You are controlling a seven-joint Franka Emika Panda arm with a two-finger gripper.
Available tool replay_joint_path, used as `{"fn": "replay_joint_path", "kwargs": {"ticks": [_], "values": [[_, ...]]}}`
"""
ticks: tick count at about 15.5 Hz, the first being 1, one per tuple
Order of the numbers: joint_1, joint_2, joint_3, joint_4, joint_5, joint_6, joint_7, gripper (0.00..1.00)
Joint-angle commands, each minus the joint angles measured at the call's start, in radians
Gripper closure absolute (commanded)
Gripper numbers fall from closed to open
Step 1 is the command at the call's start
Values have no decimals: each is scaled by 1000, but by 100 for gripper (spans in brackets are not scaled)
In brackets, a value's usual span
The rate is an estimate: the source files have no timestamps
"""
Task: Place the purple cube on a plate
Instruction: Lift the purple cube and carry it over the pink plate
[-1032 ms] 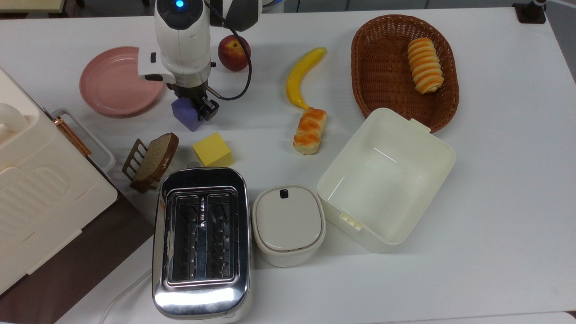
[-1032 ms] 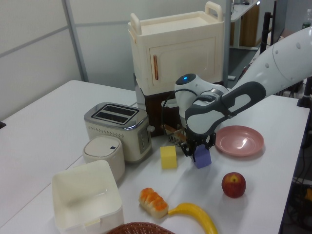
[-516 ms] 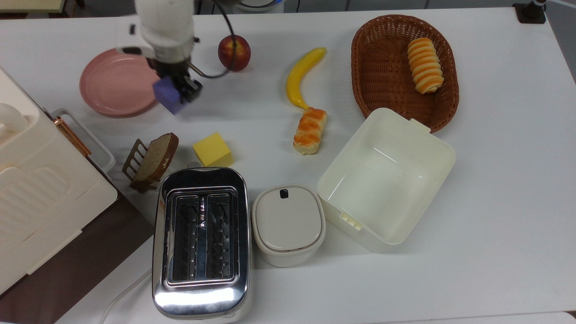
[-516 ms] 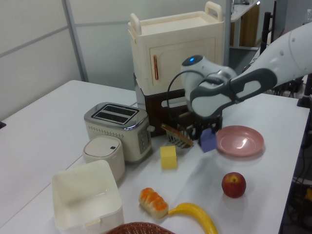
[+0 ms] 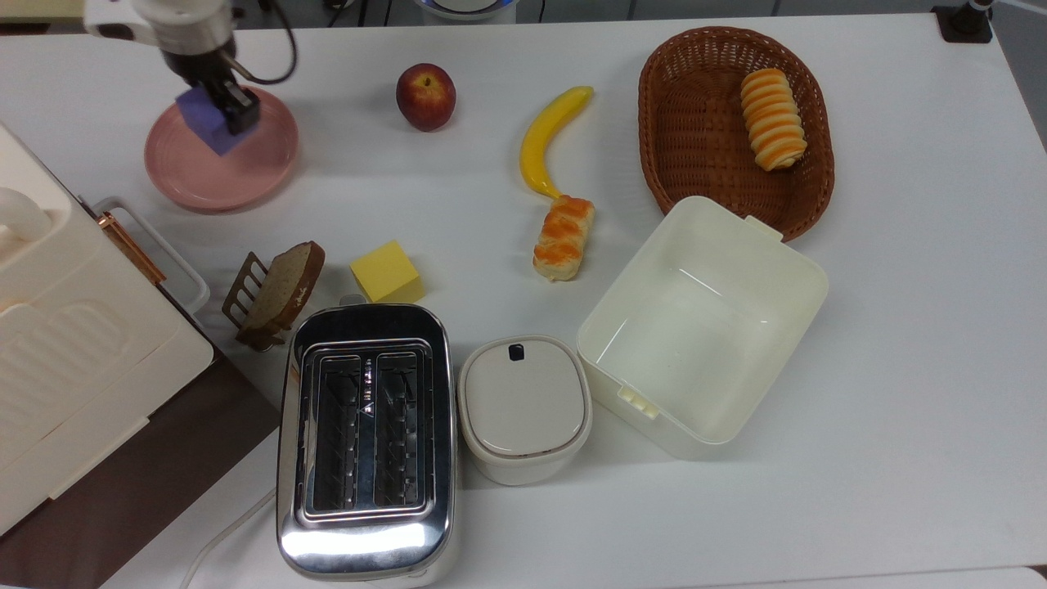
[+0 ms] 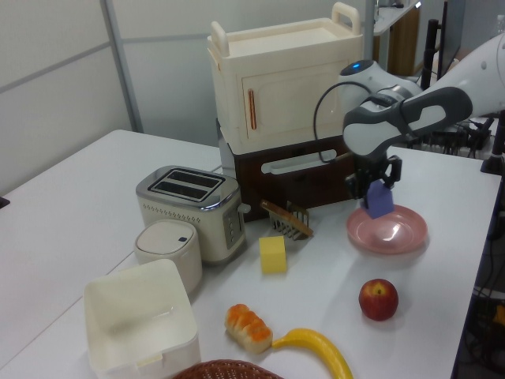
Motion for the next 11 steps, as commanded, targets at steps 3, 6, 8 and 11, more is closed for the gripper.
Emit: {"fn": "replay_joint_path", "kwargs": {"ticks": [3, 6, 8, 11], "values": [[11, 14, -71, -20, -18, -3, -135, 85], [11, 23, -71, -21, -42, -2, -138, 85], [12, 35, -71, -21, -52, -2, -138, 80], [14, 41, -70, -21, -55, -3, -137, 39]]}}
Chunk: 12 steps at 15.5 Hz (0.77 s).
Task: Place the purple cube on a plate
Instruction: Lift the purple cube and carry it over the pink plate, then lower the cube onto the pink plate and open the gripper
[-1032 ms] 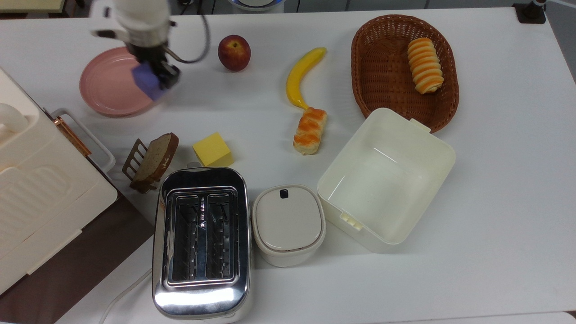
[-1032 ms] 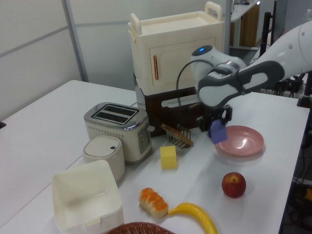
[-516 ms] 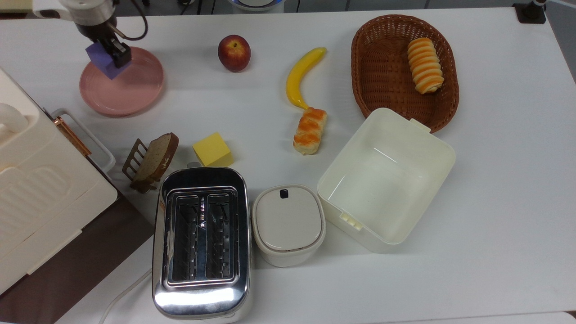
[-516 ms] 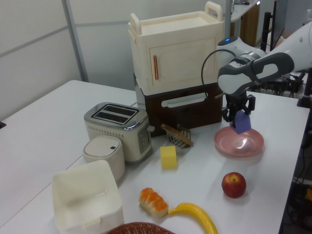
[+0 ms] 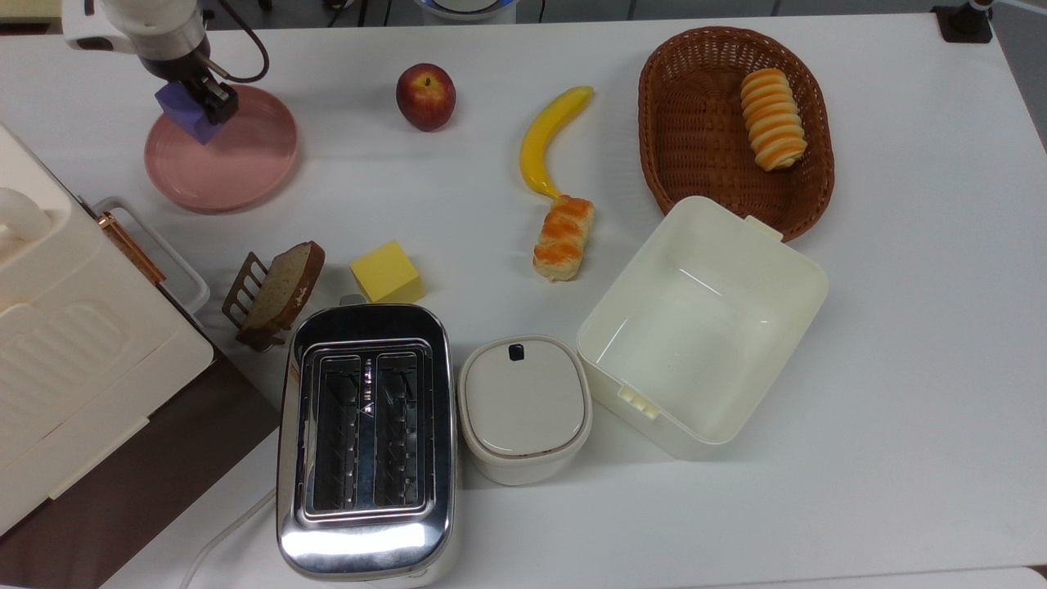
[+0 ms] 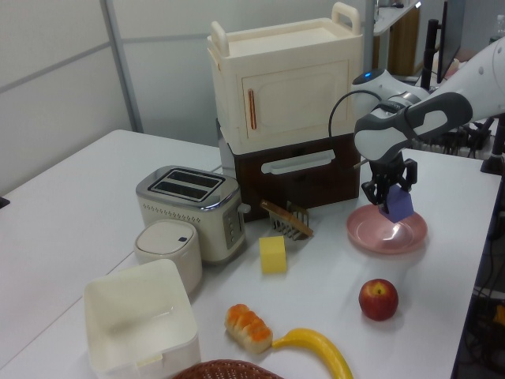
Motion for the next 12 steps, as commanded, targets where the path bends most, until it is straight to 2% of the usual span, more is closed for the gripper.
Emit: {"fn": "replay_joint_path", "kwargs": {"ticks": [1, 2, 5, 12], "values": [[19, -3, -5, -8, -22, -5, -13, 20], [17, -3, -5, -8, -30, -6, -11, 12], [19, -3, -5, -8, -30, -6, -11, 3], [25, -10, 2, -2, -30, -9, -1, 0]]}}
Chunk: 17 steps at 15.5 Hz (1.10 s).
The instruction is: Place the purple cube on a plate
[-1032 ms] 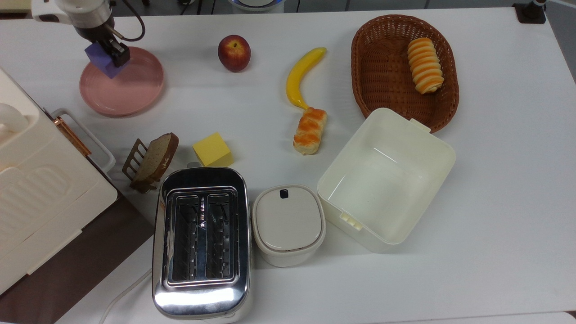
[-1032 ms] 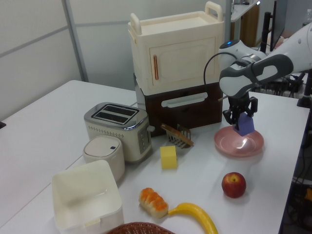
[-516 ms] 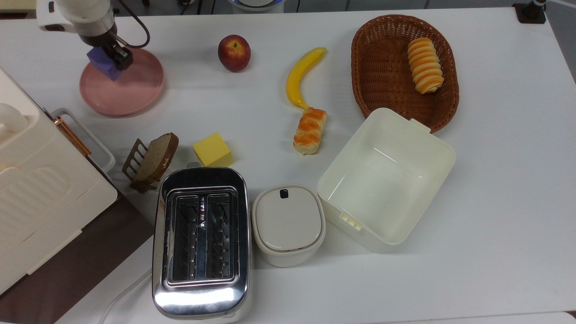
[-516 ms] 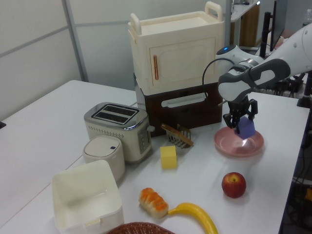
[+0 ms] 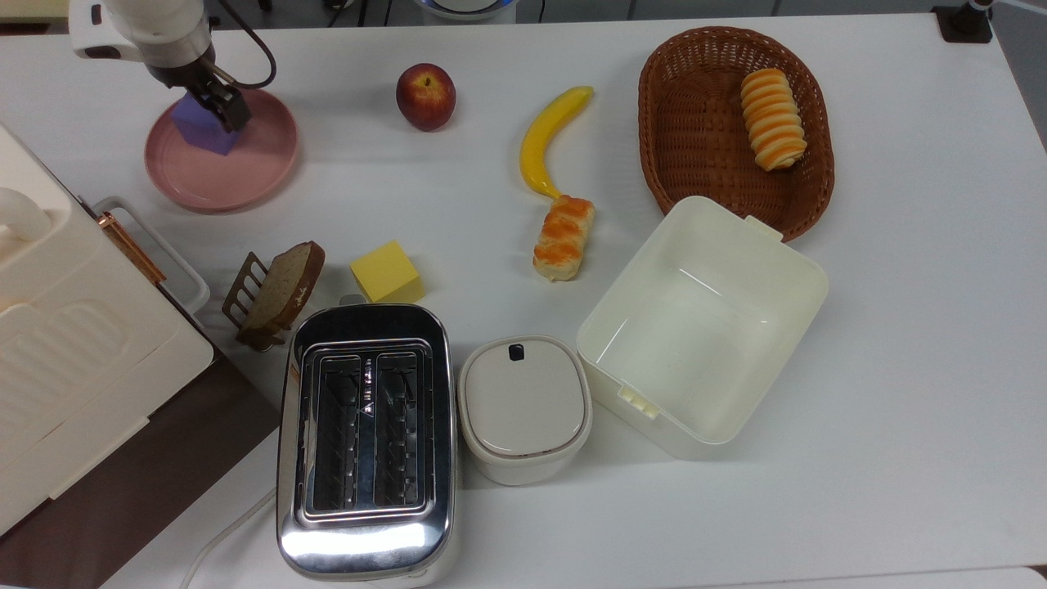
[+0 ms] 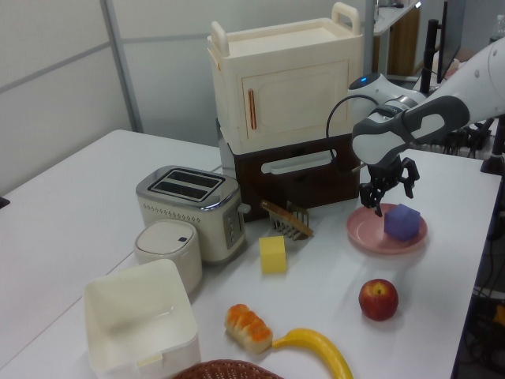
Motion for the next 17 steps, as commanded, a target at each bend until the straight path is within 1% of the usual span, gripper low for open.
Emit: {"fn": "replay_joint_path", "kwargs": {"ticks": [1, 3, 4, 5, 6, 8, 11, 12, 15, 17], "values": [[18, -27, 4, 7, -18, -14, 3, 0], [49, -36, 8, 57, -2, -47, 6, 0], [66, -35, 9, 102, -2, -96, 3, 0], [74, -33, 29, 145, 1, -147, 3, 0], [74, -33, 59, 189, 17, -188, 3, 0], [72, -32, 104, 271, 69, -273, 2, 0], [74, -33, 168, 360, 149, -380, -8, 0], [74, -33, 196, 375, 153, -409, -12, 0], [83, -42, 236, 438, 177, -453, -18, 0], [95, -42, 236, 487, 194, -457, -28, 0]]}}
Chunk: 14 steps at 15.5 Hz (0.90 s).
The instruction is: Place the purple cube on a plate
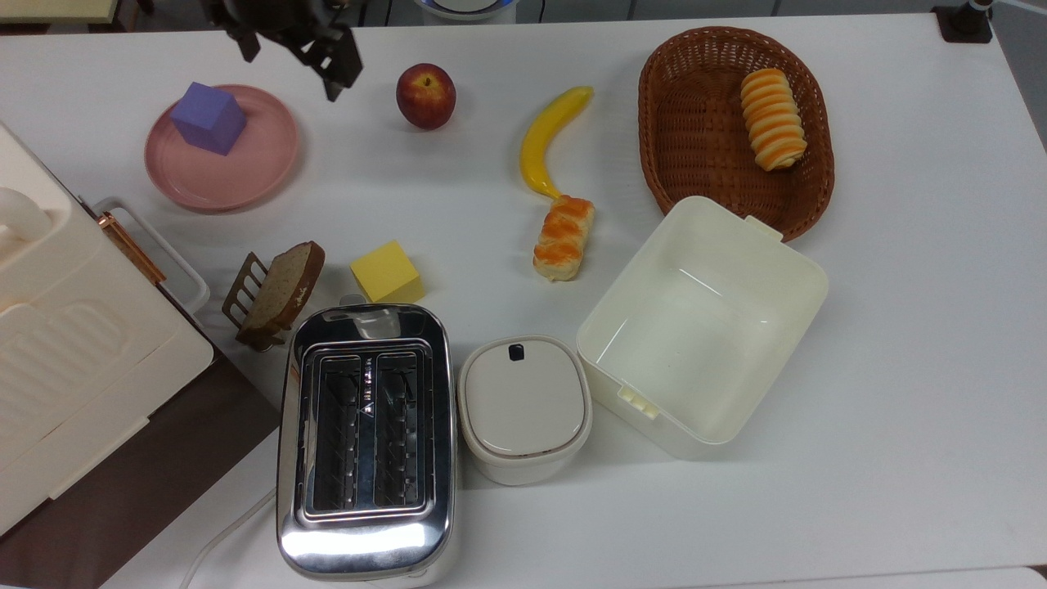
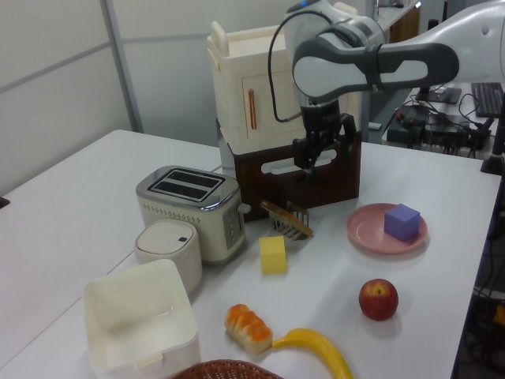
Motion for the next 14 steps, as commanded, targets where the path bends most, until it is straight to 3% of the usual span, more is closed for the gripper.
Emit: {"fn": "replay_joint_path", "kwargs": {"ticks": [1, 2, 4, 6, 9, 14], "values": [[62, -10, -18, 88, 55, -56, -29, 0], [152, -14, -74, 91, 60, -76, -43, 0], [254, -33, -151, 90, 64, -81, -52, 0], [263, -57, -168, 91, 83, -107, -66, 0], [265, -68, -202, 137, 158, -208, -196, 0], [265, -73, -205, 153, 158, -271, -218, 0]]}}
